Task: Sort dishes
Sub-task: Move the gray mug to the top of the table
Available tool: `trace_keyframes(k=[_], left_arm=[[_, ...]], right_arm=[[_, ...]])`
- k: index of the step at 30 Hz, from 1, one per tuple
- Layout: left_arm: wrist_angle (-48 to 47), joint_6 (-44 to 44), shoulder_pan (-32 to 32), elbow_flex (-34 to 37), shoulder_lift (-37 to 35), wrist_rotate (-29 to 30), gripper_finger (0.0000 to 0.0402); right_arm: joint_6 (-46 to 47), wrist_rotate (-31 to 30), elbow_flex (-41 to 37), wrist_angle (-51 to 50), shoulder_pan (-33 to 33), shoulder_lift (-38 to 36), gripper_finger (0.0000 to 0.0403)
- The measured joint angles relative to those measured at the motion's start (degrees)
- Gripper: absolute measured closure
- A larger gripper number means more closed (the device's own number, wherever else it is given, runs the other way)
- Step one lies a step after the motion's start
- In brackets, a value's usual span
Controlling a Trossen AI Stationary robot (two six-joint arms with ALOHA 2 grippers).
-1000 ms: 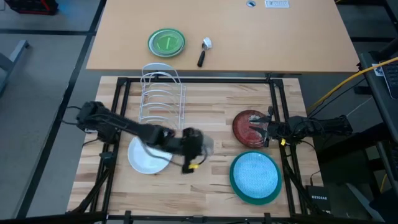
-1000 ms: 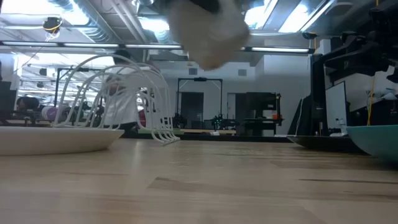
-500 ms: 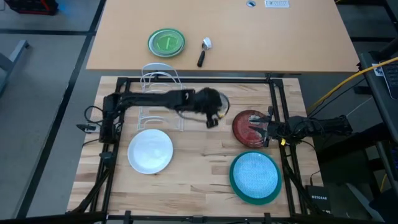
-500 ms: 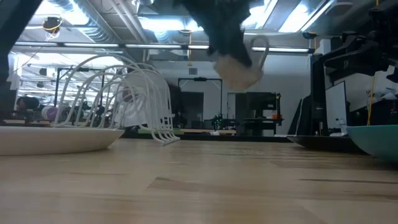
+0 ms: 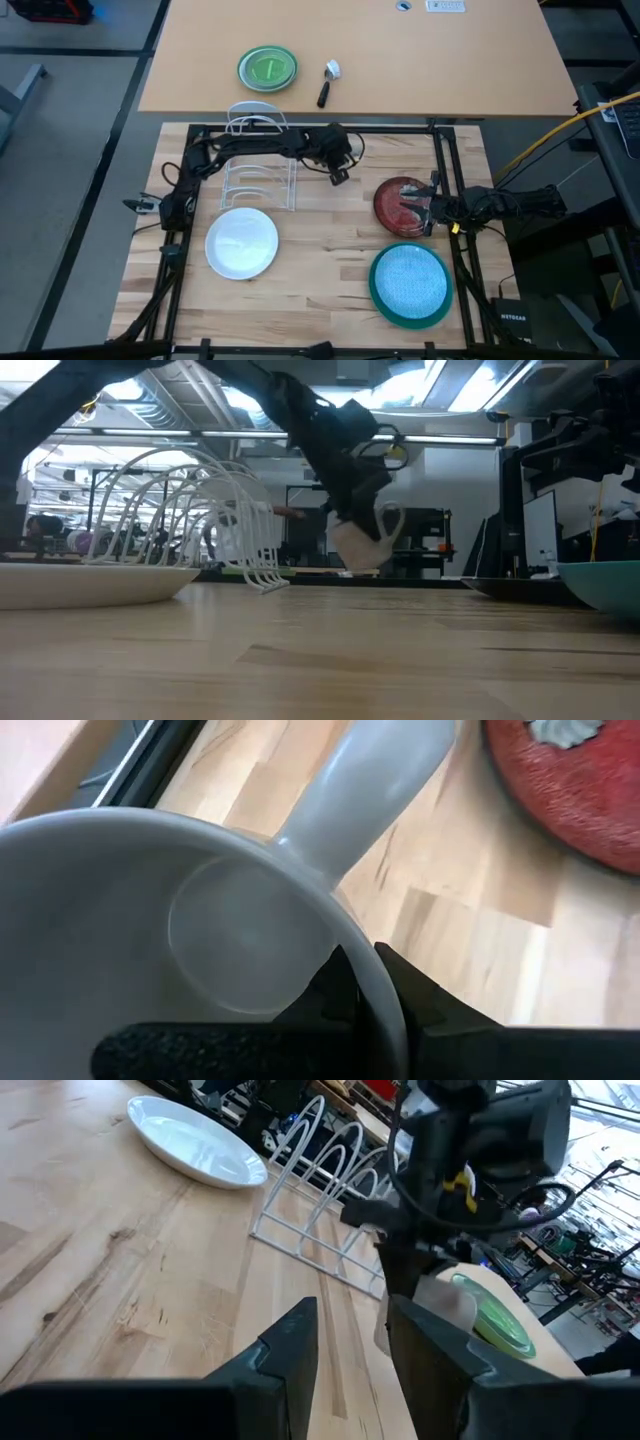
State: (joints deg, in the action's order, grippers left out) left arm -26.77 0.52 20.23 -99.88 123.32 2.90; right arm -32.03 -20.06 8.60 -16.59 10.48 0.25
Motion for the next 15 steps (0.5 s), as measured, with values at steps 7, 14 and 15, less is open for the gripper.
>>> trace_keyframes(k=[7,14,15], left_arm=[[-2.6,-0.3,1.3,0.0,0.8,-0.3,0.0396],[-5.5,0.2,1.3,0.0,1.1,-0.4,0.0396],[-5.4,0.4,1.3,0.0,1.1,-0.4,0.0396]], right_arm=[[0.0,0.0,0.0,0.0,0.0,0.0,0.0276],[0.0,0.1,0.0,0.0,0.0,0.0,0.0276],[0.0,0.1,0.0,0.0,0.0,0.0,0.0276]])
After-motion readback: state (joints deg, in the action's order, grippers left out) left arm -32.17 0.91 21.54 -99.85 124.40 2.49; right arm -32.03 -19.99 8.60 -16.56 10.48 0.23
